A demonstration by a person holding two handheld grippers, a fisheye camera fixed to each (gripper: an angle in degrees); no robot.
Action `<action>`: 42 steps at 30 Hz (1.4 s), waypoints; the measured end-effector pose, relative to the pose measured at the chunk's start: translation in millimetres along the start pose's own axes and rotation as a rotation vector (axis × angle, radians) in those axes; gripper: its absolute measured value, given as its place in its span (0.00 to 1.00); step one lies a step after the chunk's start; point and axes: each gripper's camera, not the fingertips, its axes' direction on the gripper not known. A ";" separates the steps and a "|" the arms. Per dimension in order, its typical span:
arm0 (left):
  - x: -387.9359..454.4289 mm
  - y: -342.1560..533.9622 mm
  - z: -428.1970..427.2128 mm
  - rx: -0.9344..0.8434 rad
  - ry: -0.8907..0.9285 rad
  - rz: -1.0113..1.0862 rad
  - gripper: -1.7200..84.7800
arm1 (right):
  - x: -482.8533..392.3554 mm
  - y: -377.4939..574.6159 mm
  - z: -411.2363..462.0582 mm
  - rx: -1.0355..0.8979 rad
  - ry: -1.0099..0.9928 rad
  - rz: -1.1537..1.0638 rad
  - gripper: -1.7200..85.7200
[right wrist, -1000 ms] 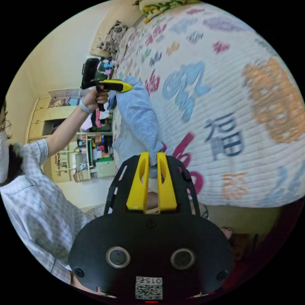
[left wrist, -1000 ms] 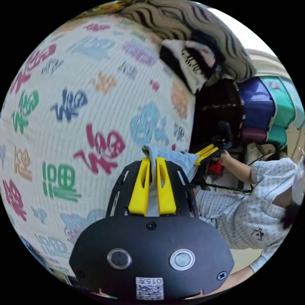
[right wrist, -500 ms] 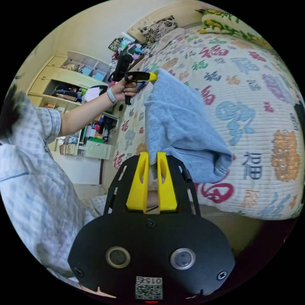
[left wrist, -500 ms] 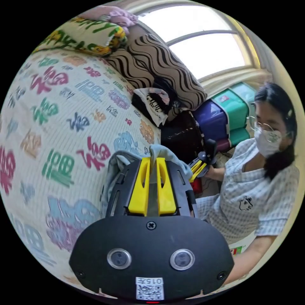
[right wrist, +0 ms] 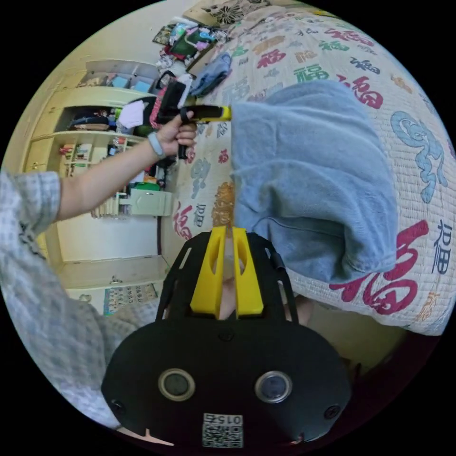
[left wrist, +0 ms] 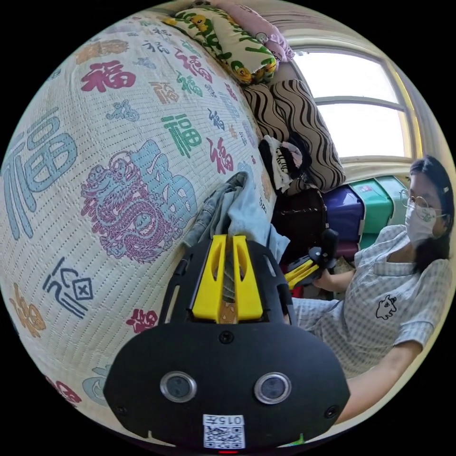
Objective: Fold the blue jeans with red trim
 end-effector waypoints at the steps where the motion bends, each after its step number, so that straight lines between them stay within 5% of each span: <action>1: 7.8 2.4 -1.5 -0.002 -0.036 0.013 0.07 | 1.7 0.6 -11.1 0.033 -0.036 0.024 0.08; 8: 40.8 23.5 -7.8 0.095 -0.129 -0.031 0.15 | 52.5 -16.5 11.5 0.099 -0.199 0.389 0.16; 13: 31.7 38.5 13.4 0.113 -0.121 -0.154 0.08 | 68.9 -10.2 26.5 0.253 -0.330 0.566 0.05; 20: 43.9 57.9 4.5 0.243 -0.081 -0.125 0.03 | 44.7 31.3 26.4 0.411 -0.460 0.592 0.02; 26: 25.0 98.4 16.1 0.253 -0.150 -0.242 0.03 | 51.2 46.1 98.7 0.244 -0.562 0.729 0.02; 30: 44.9 111.6 13.5 0.292 -0.255 -0.270 0.05 | 18.8 41.5 59.2 0.179 -0.413 0.487 0.03; 32: 71.3 114.7 14.8 0.303 -0.255 -0.174 0.08 | -6.5 18.1 12.0 0.190 -0.148 0.258 0.05; 38: 159.7 102.3 111.2 -0.006 -0.240 0.127 0.12 | -15.1 -46.7 -3.5 0.005 0.312 -0.027 0.10; 42: 155.7 109.4 189.4 -0.203 -0.465 0.142 0.09 | -6.9 -42.3 40.3 -0.203 0.414 0.000 0.04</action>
